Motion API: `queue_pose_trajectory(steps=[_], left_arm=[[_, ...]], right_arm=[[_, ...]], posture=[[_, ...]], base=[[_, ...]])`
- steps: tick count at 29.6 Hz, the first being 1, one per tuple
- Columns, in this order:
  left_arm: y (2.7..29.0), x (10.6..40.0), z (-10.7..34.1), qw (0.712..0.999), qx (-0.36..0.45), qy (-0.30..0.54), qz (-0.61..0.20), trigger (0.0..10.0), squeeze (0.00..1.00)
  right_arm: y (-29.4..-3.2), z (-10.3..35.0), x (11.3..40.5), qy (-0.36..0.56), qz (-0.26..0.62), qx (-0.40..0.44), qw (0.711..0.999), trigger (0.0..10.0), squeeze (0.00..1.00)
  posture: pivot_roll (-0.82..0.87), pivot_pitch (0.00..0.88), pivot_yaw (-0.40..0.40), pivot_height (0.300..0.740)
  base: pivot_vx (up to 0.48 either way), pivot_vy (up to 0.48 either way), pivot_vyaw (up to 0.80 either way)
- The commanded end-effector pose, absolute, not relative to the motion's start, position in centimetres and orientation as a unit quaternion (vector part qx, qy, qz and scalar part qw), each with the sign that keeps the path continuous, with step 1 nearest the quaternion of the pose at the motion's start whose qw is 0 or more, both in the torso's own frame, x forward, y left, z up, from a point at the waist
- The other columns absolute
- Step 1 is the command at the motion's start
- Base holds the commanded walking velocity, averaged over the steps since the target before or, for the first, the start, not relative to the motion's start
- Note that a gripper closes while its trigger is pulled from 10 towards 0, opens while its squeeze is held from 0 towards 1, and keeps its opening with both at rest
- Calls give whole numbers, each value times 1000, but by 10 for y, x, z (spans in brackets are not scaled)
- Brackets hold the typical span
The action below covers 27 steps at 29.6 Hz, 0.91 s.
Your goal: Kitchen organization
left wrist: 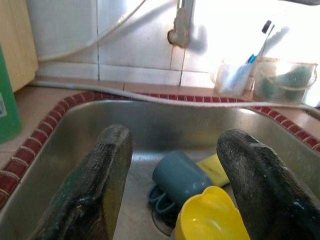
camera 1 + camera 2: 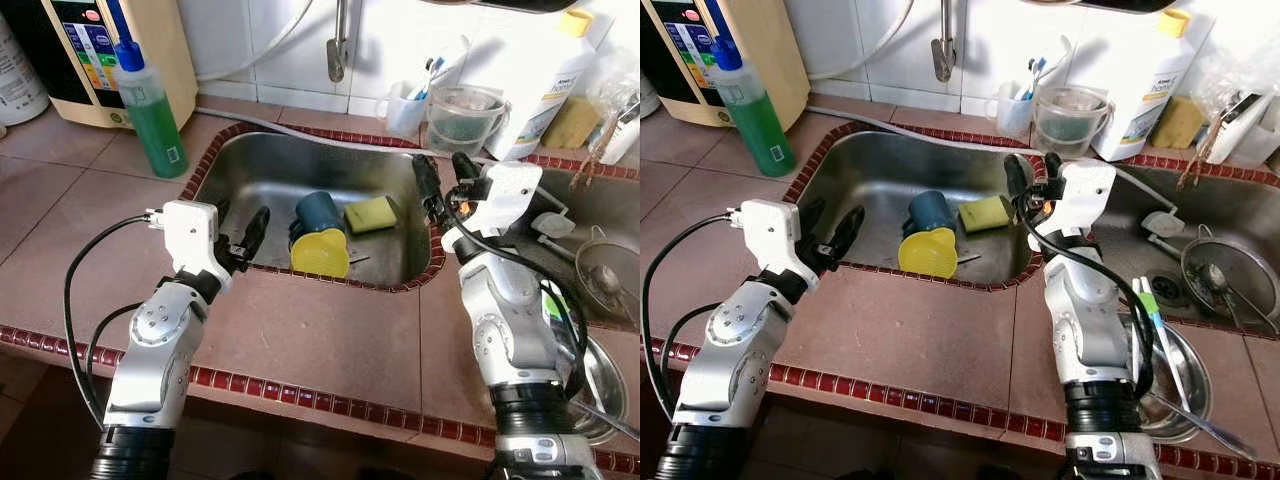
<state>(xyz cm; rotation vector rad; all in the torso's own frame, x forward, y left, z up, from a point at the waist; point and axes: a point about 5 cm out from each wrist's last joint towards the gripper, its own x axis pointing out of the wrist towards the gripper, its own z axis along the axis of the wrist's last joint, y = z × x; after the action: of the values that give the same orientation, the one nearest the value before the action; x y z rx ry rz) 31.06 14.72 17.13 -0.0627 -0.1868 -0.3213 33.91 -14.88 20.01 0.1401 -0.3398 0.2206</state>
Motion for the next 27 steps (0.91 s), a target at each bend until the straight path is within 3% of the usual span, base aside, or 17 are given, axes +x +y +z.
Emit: queue_pose_trajectory(steps=[1,14,27], left_arm=[[150,310,170,984,-29,-93,-149,10000,0],[148,313,166,985,-32,-90,-144,10000,0],[150,305,159,985,-30,-74,-152,10000,0]], right_arm=[[-149,203,336,-175,107,68,976,10000,0],[-155,200,329,-179,82,73,978,10000,0],[-156,196,322,-170,76,75,980,10000,0]], posture=[[-93,46,5,740],[-126,22,23,740],[-128,71,41,740]], base=[[0,0,0],[0,0,0],[0,0,0]])
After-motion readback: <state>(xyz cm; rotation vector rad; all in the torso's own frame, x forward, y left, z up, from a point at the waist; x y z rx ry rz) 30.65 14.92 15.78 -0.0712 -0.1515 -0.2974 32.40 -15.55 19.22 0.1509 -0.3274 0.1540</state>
